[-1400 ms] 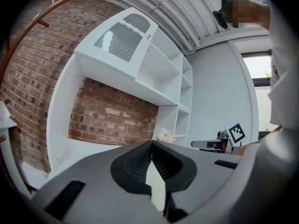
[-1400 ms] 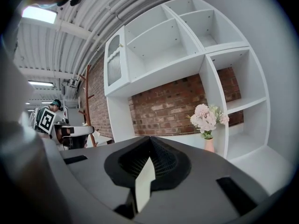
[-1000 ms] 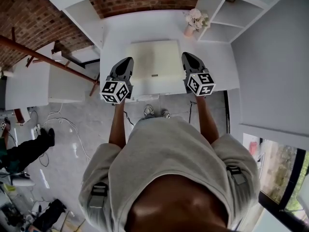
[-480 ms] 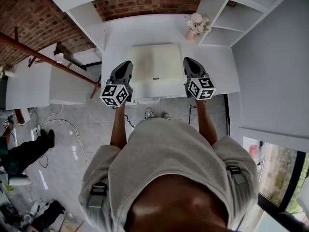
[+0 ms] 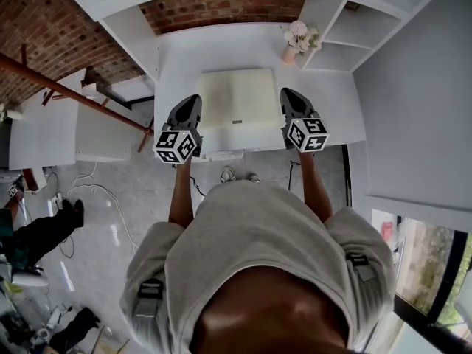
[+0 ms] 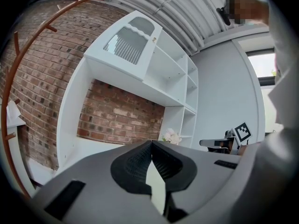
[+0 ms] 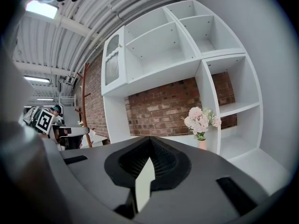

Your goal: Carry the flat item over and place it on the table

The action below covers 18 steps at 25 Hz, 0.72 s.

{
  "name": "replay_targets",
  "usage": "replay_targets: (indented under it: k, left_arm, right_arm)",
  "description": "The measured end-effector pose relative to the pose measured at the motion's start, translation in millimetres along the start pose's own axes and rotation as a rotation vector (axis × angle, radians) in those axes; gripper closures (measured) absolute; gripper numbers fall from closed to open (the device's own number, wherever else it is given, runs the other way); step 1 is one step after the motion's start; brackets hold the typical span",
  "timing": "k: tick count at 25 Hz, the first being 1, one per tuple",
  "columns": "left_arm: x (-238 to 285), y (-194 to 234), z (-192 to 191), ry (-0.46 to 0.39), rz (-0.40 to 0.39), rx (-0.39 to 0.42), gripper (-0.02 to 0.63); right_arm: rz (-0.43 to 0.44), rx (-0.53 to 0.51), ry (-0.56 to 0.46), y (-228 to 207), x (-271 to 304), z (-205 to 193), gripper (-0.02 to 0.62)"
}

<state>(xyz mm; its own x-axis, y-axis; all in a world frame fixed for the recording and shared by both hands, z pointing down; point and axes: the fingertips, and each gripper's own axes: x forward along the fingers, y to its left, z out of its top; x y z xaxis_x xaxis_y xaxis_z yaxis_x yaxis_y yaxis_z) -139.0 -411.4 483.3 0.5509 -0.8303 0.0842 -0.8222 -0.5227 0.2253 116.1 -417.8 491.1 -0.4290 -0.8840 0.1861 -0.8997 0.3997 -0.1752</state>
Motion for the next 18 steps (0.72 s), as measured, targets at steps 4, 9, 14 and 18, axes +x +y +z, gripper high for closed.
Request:
replay_targets:
  k: [4, 9, 14, 18]
  left_arm:
    - [1, 1, -2, -0.001, 0.002, -0.007, 0.589]
    - [6, 0, -2, 0.001, 0.0, -0.007, 0.589]
    - [8, -2, -3, 0.004, 0.001, -0.012, 0.589]
    - [10, -2, -5, 0.008, 0.002, -0.015, 0.589]
  right_arm:
    - [-0.001, 0.004, 0.0, -2, 1, 0, 0.569]
    - [0.0, 0.002, 0.004, -6, 3, 1, 0.569]
    - [0.0, 0.003, 0.011, -9, 2, -1, 0.569]
    - [-0.001, 0.004, 0.015, -12, 3, -2, 0.569]
